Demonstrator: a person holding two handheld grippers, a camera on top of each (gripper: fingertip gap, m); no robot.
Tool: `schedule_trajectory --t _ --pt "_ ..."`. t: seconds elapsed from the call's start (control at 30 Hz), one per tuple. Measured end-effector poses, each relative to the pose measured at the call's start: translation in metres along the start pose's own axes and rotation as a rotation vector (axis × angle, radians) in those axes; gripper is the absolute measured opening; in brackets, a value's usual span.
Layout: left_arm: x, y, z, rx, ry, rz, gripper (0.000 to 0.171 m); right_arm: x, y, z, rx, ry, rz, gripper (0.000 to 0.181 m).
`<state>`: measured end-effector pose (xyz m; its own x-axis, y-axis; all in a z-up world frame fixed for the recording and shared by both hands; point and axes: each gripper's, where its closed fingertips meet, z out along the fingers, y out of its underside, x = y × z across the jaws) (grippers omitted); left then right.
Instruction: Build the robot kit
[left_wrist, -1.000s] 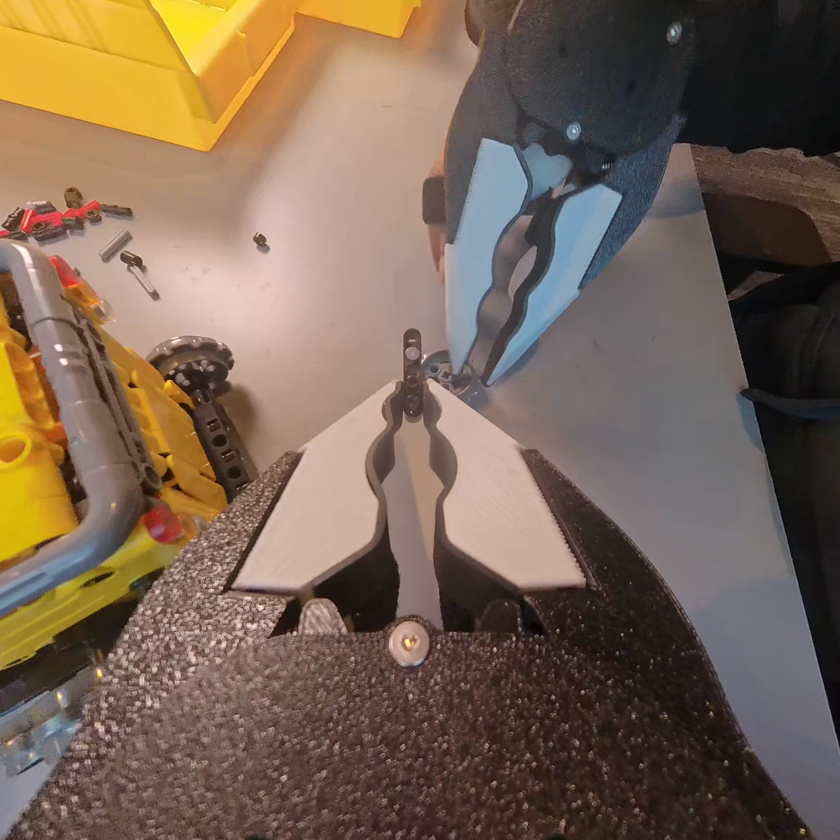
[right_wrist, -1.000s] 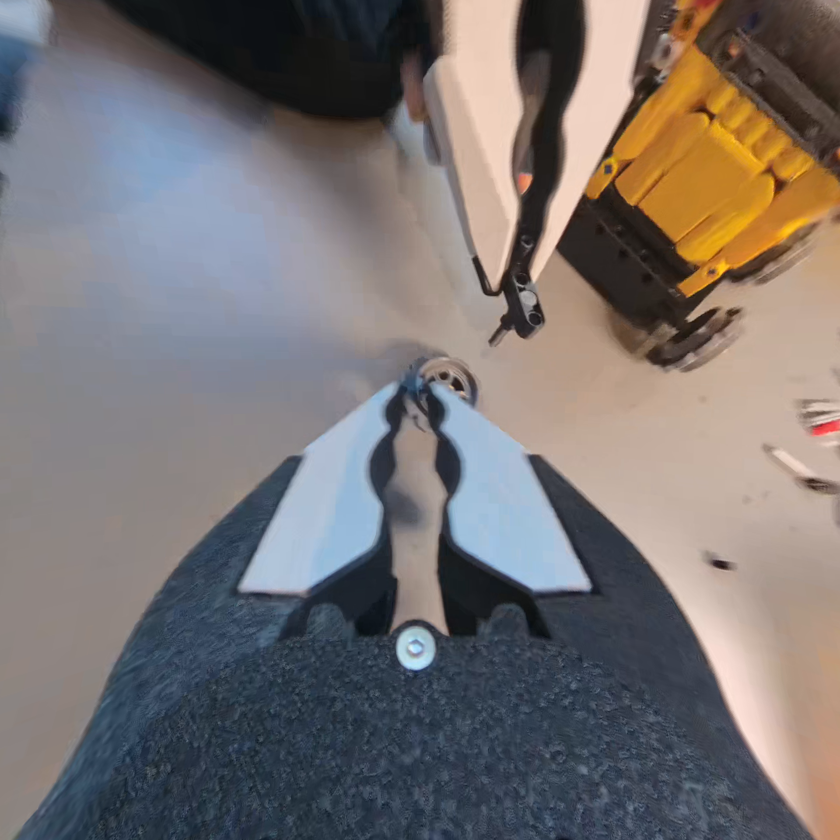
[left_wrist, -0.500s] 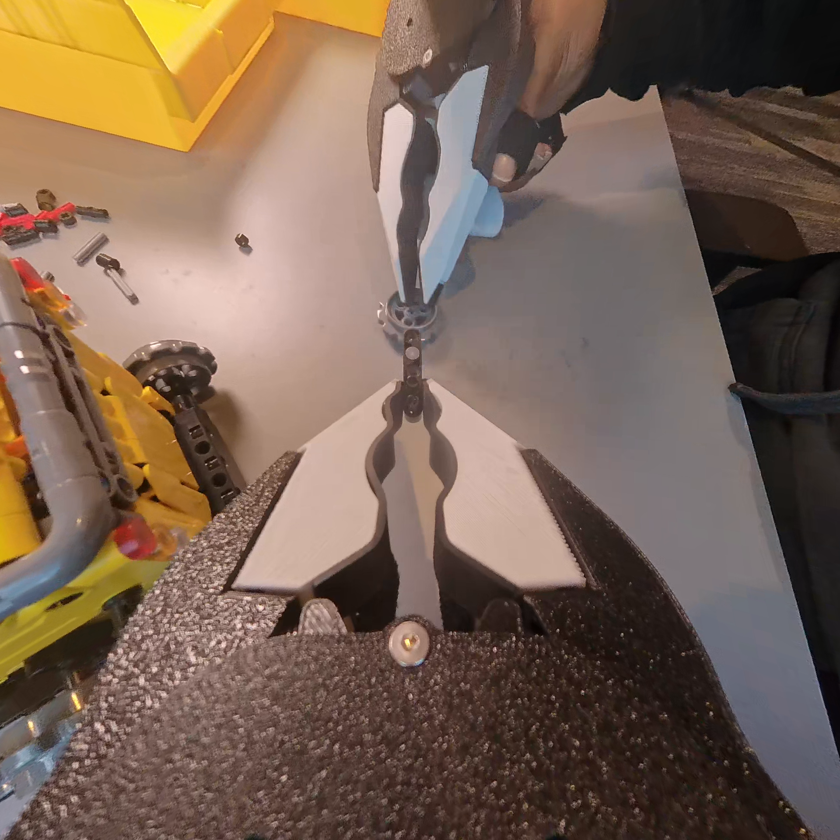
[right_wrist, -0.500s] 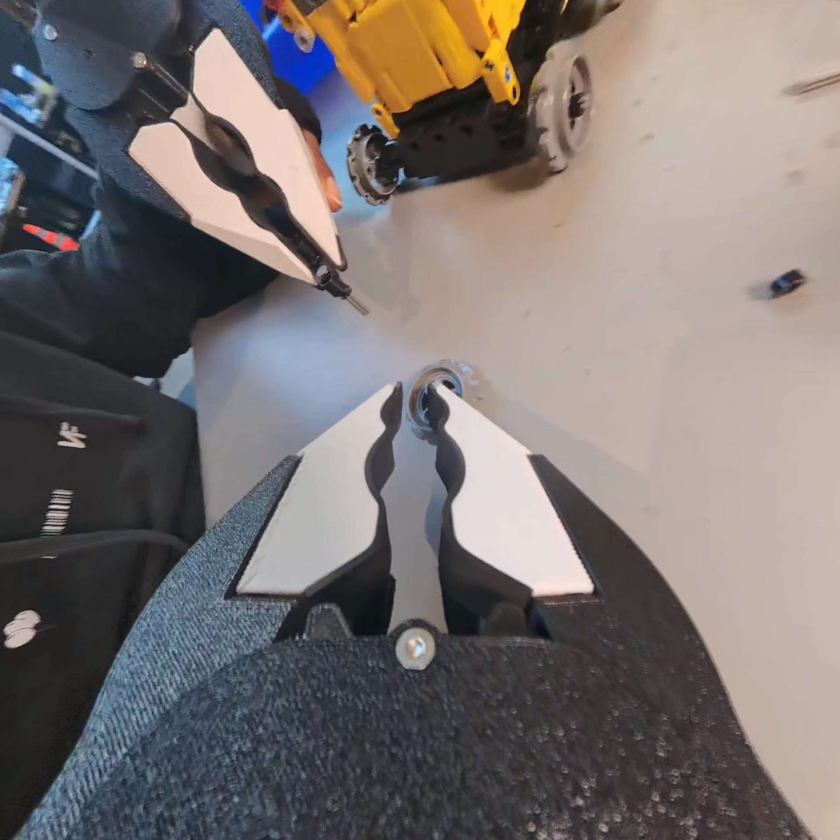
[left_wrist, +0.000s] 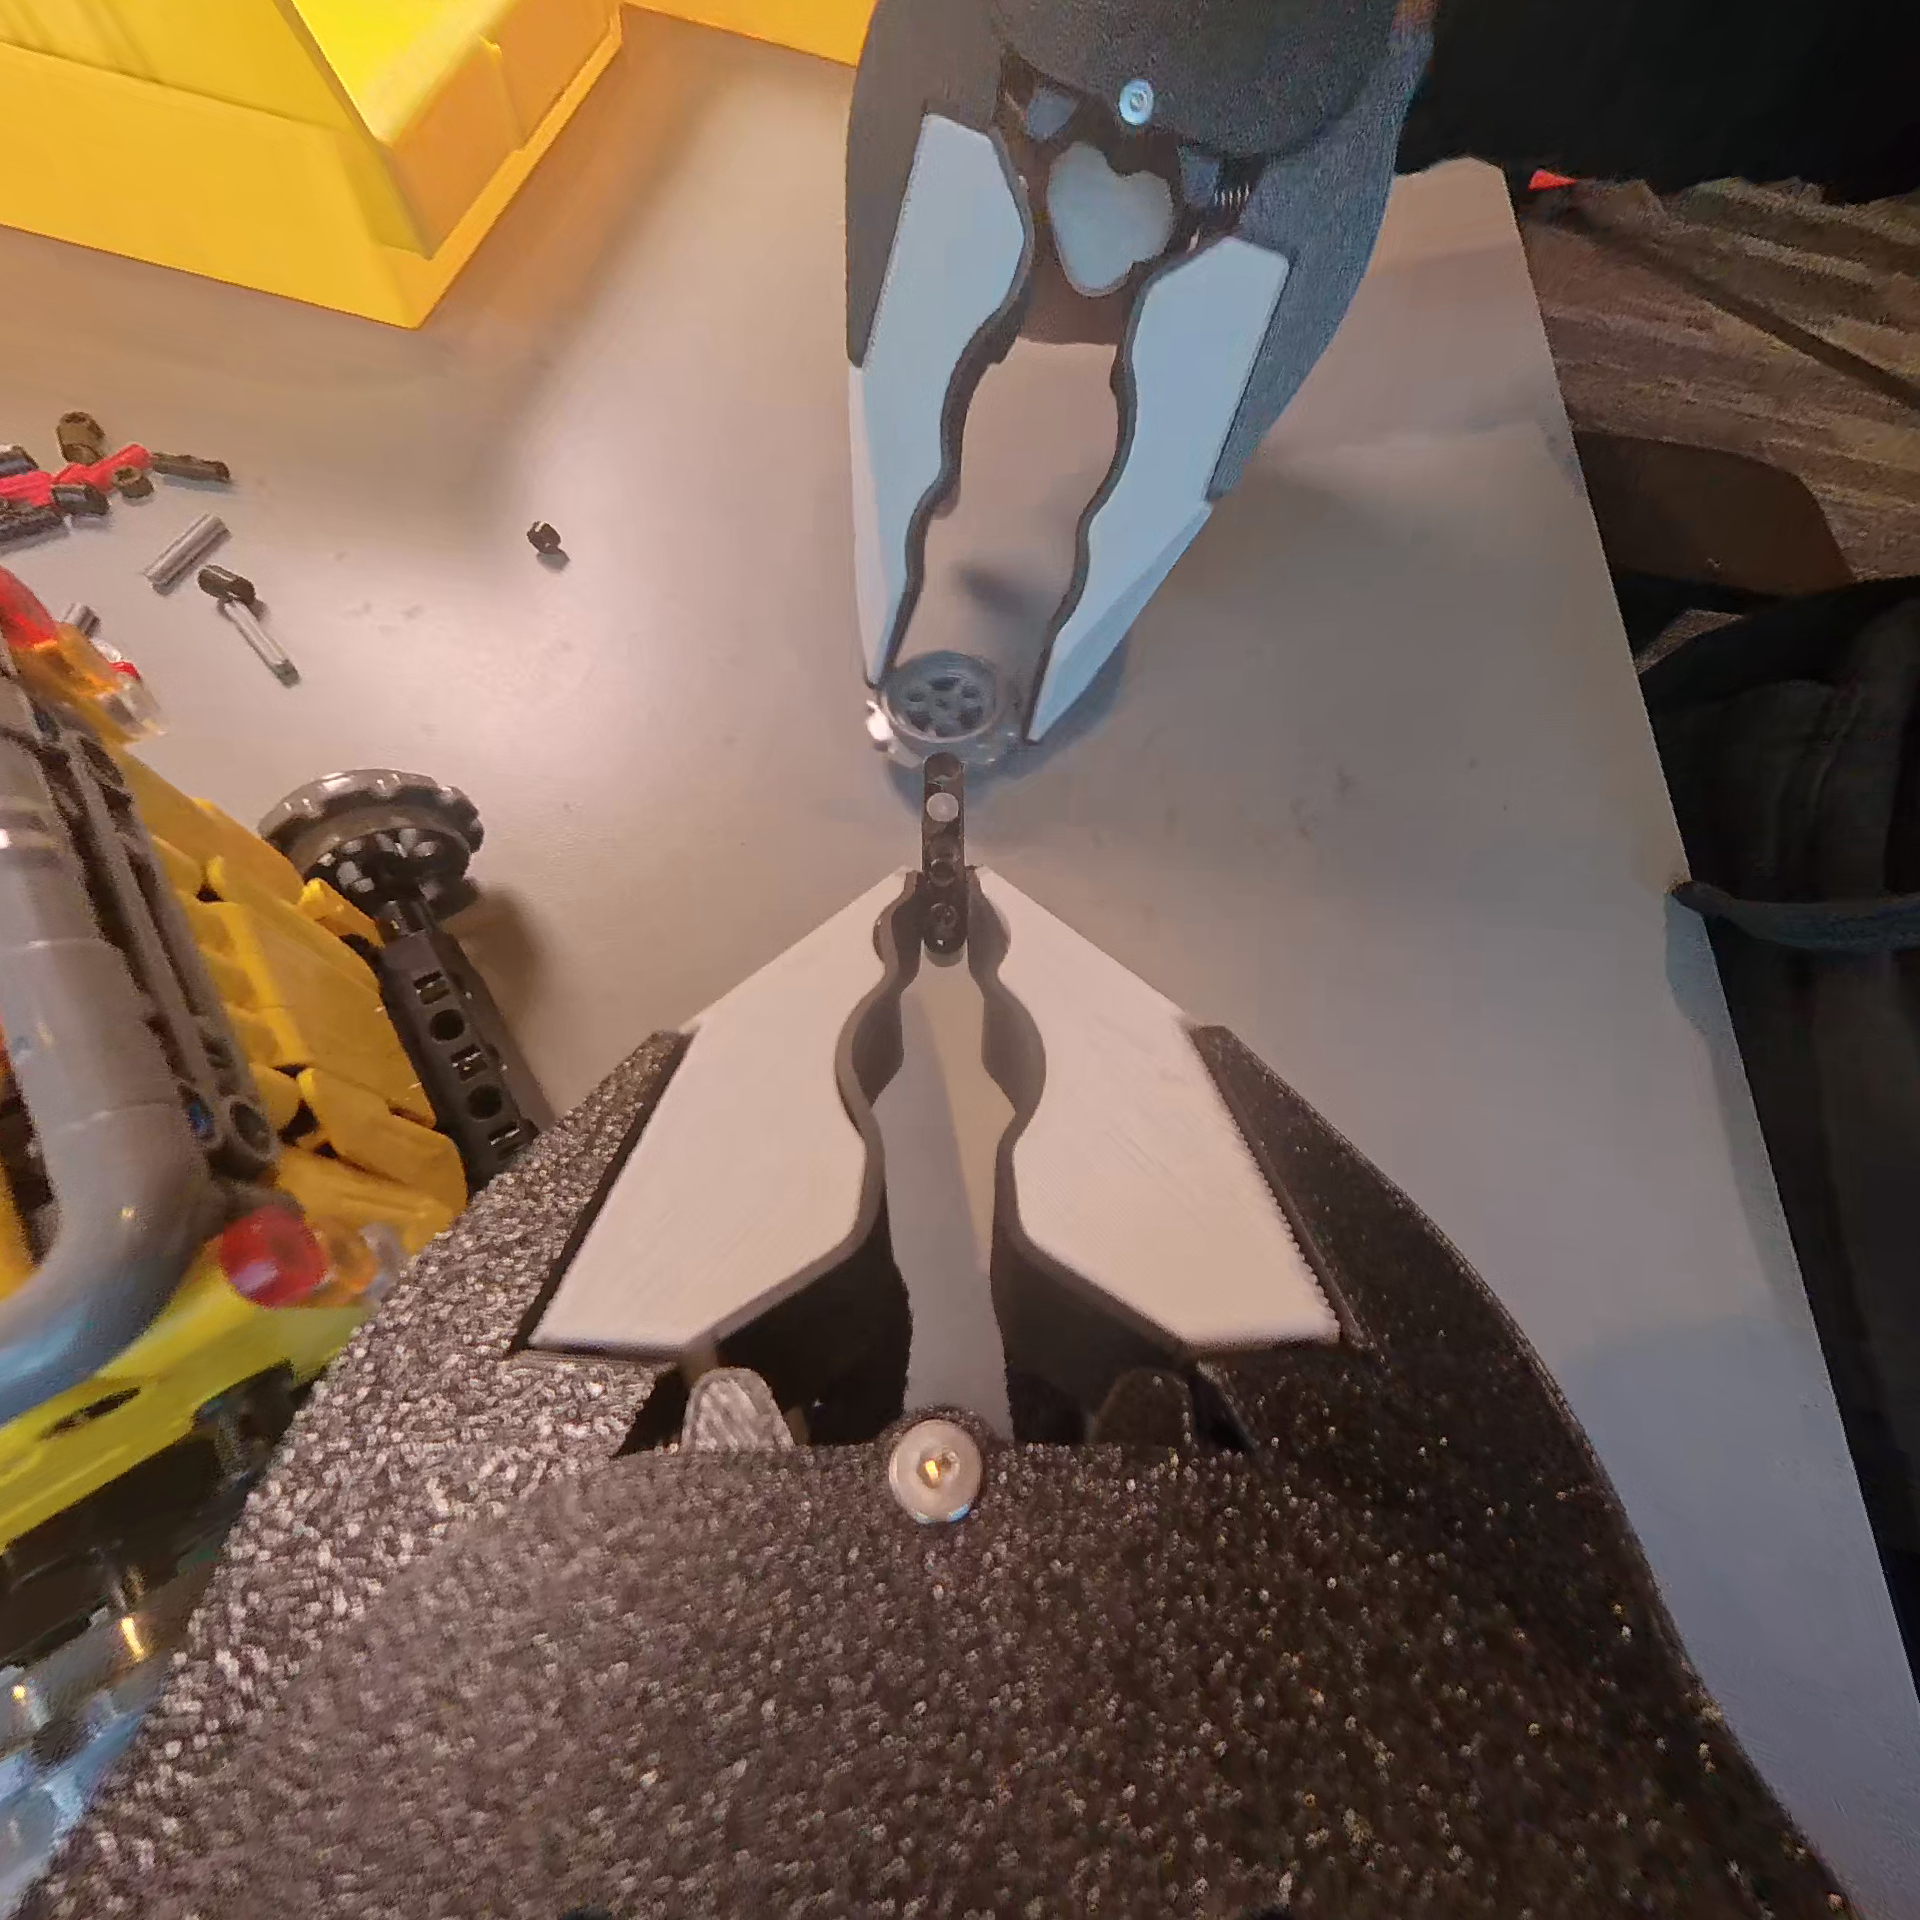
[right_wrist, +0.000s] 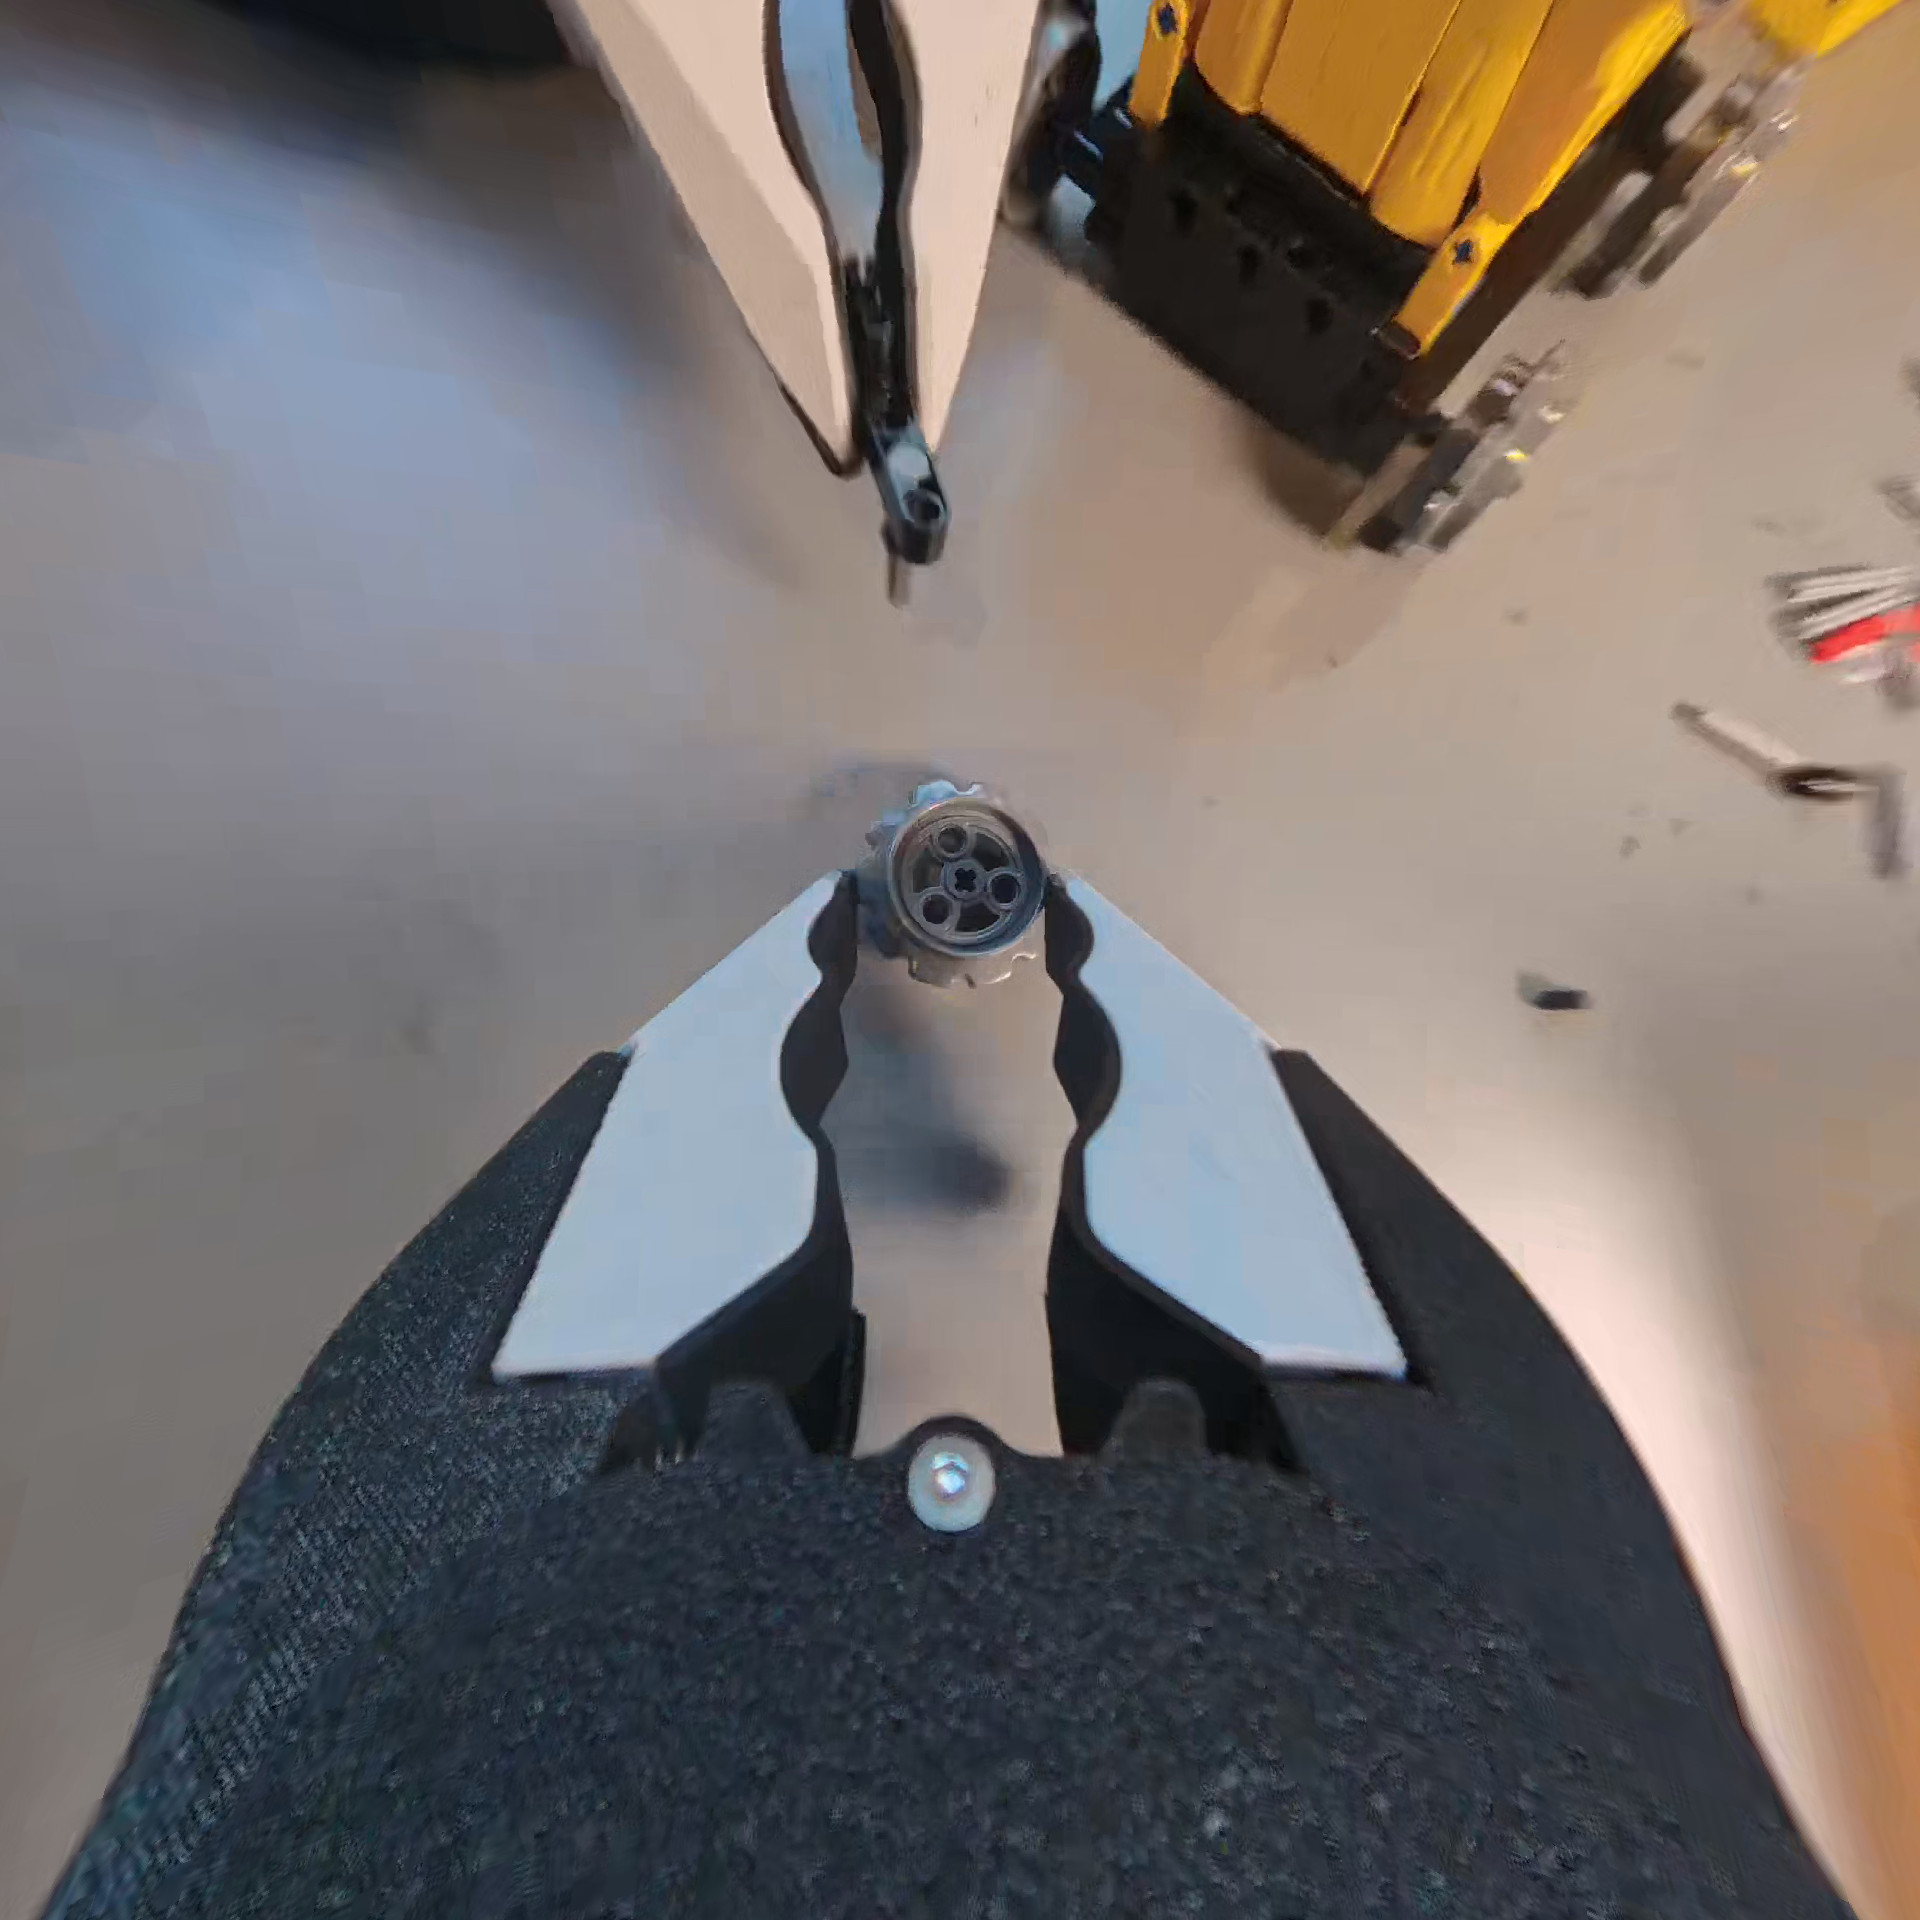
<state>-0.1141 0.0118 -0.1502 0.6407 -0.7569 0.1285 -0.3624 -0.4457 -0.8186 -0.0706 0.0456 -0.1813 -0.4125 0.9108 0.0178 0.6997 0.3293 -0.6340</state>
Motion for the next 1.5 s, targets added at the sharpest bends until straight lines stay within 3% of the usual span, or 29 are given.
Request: schedule_trajectory --t 0.13,0.2,0.3,0.47,0.6,0.73,0.83,1.03,1.17,1.23,1.33,1.5 --pt "-0.002 -0.002 -0.002 0.016 0.003 -0.011 0.005 -0.057 -0.028 -0.025 0.127 -0.604 0.448 0.036" --pt "-0.001 -0.002 -0.002 0.016 0.006 -0.010 0.005 -0.063 -0.020 -0.023 0.087 -0.695 0.537 0.037" --pt "0.000 -0.001 -0.001 0.011 0.012 -0.006 0.005 -0.044 -0.002 -0.009 0.038 -0.564 0.544 0.036" --pt "0.000 0.001 -0.001 0.010 0.015 -0.003 0.005 -0.014 0.001 -0.009 0.048 -0.342 0.445 0.040" --pt "0.000 0.002 0.000 0.014 0.019 -0.007 0.005 -0.026 -0.017 -0.027 0.135 -0.221 0.081 0.045" --pt "0.002 0.001 0.001 0.018 0.026 0.012 0.005 -0.058 -0.011 -0.028 0.066 -0.110 -0.307 0.042" --pt "0.005 -0.001 0.002 0.028 0.035 0.019 0.005 -0.058 0.000 -0.020 -0.005 -0.010 -0.517 0.037" --pt "0.011 -0.004 0.005 0.051 0.055 0.033 0.005 -0.047 0.009 -0.003 -0.024 -0.011 -0.632 0.038" --pt "0.013 -0.009 0.004 0.087 0.073 0.032 0.005 -0.041 0.006 -0.001 0.045 -0.057 -0.605 0.034" --pt "0.012 -0.011 0.003 0.109 0.085 0.017 0.005 -0.034 0.004 -0.002 0.067 -0.106 -0.510 0.034" --pt "0.013 -0.016 0.000 0.156 0.114 -0.005 0.005 -0.023 -0.001 -0.008 0.117 -0.228 -0.258 0.016" --pt "0.016 -0.021 -0.004 0.212 0.165 -0.030 0.005 -0.013 -0.014 -0.021 0.142 -0.577 0.509 0.010"
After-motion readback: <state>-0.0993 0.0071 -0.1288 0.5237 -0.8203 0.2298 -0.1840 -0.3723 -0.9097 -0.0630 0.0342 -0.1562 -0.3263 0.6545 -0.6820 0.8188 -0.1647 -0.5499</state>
